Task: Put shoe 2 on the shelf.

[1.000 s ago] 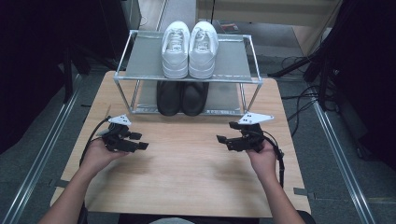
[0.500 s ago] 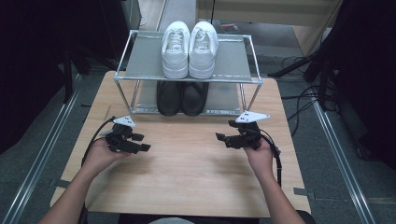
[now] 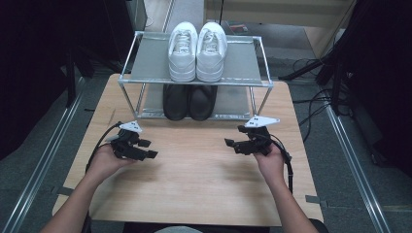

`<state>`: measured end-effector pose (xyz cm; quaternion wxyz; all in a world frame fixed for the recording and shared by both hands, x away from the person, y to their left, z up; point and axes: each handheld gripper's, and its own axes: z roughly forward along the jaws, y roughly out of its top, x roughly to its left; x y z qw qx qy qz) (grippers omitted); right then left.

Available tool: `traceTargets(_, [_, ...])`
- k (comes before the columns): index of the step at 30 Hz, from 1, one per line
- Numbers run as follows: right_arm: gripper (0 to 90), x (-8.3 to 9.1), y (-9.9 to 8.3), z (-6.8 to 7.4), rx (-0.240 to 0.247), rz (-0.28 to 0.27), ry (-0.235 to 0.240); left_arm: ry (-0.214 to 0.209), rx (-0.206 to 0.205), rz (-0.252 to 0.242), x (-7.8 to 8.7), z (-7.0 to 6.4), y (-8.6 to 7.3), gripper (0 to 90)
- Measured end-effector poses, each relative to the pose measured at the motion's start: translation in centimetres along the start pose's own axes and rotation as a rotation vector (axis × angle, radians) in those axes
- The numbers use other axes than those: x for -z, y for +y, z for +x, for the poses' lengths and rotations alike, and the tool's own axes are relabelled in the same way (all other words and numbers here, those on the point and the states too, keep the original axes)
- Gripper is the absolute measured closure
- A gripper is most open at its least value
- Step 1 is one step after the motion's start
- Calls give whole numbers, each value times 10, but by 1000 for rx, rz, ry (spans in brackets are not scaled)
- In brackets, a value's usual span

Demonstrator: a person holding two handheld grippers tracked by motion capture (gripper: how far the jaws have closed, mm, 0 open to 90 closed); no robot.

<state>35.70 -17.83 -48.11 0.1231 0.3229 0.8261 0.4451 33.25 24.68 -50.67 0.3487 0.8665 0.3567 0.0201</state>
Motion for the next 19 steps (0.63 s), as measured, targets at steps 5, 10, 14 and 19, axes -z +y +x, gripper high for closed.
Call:
traceTargets(5, [249,0,0,0,9,0,1,10,0,1,-1,-1,0,386])
traceTargets(10, [249,0,0,0,1,0,2,10,1,1,-1,-1,0,383])
traceTargets(14, [249,0,0,0,2,3,0,10,0,0,-1,-1,0,382])
traceTargets(19, [249,0,0,0,5,5,0,7,0,-1,-1,-1,0,380])
